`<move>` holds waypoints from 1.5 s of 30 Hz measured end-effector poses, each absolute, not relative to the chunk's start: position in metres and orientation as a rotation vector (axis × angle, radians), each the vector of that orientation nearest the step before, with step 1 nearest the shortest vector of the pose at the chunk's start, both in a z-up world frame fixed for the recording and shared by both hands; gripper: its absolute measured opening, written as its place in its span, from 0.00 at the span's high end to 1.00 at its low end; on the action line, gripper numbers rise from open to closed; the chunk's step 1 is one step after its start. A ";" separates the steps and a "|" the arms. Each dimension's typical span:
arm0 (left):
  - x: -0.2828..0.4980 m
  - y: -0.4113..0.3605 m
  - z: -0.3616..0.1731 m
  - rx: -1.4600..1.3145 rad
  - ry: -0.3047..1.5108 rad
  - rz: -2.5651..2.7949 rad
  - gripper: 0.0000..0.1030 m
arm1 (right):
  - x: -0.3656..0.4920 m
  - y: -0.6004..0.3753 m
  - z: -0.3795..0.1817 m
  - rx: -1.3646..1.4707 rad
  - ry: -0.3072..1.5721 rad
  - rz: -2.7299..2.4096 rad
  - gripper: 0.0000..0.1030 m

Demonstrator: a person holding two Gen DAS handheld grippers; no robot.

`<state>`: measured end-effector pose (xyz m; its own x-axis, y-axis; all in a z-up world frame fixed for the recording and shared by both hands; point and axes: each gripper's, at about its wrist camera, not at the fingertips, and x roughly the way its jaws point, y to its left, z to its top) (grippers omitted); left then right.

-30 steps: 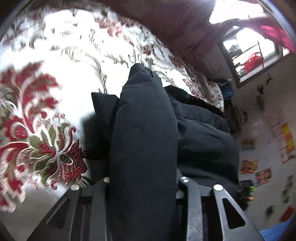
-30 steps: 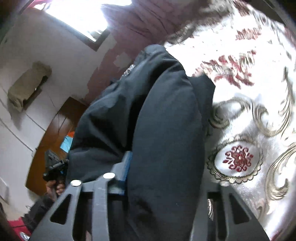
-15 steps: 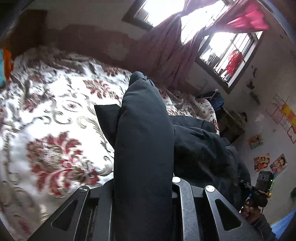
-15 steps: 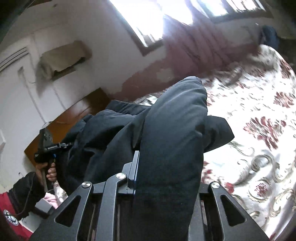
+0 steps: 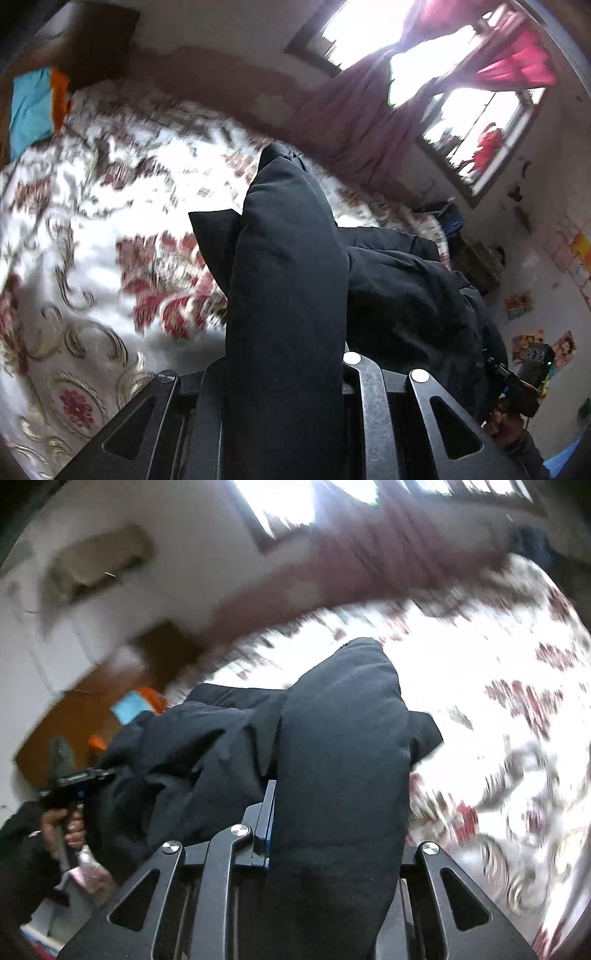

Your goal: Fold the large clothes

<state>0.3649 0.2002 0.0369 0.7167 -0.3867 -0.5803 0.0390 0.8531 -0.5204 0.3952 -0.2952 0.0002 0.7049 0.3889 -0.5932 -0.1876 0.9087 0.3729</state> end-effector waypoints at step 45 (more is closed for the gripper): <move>0.269 0.112 0.085 -0.208 0.475 0.052 0.00 | 0.288 -0.251 0.083 0.079 0.360 0.069 0.04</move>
<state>0.2689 0.1121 0.0851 0.8883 0.0011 -0.4593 -0.0977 0.9775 -0.1867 0.2884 -0.2514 0.0831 0.9337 0.0815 -0.3488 -0.0534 0.9946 0.0895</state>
